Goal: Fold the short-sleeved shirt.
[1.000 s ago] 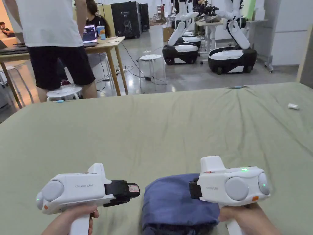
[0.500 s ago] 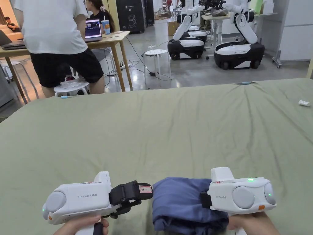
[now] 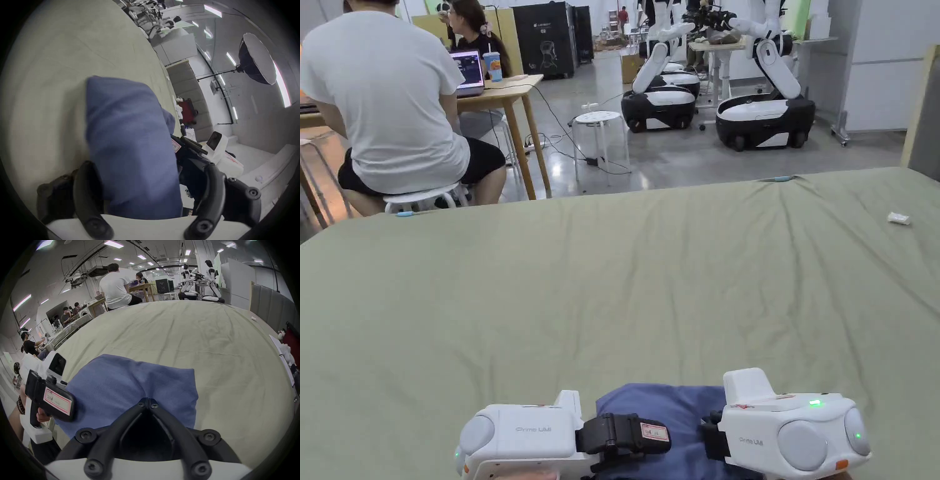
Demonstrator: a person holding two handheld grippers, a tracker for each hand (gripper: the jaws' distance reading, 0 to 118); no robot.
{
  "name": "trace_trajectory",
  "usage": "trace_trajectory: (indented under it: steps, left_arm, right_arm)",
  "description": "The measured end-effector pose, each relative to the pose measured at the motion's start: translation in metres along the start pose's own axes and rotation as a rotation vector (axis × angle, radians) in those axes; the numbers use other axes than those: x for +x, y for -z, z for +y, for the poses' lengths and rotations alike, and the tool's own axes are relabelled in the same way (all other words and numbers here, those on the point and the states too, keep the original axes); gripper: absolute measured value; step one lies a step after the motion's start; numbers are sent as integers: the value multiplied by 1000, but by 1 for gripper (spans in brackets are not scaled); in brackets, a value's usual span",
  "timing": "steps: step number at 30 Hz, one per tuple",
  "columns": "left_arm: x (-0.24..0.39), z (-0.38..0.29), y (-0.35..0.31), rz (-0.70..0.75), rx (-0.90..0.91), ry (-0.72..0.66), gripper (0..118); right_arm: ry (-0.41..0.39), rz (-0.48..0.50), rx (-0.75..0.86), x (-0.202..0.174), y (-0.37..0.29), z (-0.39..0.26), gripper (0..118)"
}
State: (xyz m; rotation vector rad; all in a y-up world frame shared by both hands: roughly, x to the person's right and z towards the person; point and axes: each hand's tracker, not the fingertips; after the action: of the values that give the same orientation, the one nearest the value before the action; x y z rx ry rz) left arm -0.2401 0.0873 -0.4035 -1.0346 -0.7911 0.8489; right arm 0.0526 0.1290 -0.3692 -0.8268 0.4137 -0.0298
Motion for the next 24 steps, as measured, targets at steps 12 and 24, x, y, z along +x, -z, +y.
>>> trace_trajectory:
  steps: [12, 24]
  left_arm:
    - [2, -4, -3, 62, 40, 74, 36]
    - [3, 6, -50, 78, 59, 107, 35]
  right_arm:
    - [-62, -29, -12, -6, 0, -2, 0]
    - [-96, -9, 27, -39, -9, 32, 0]
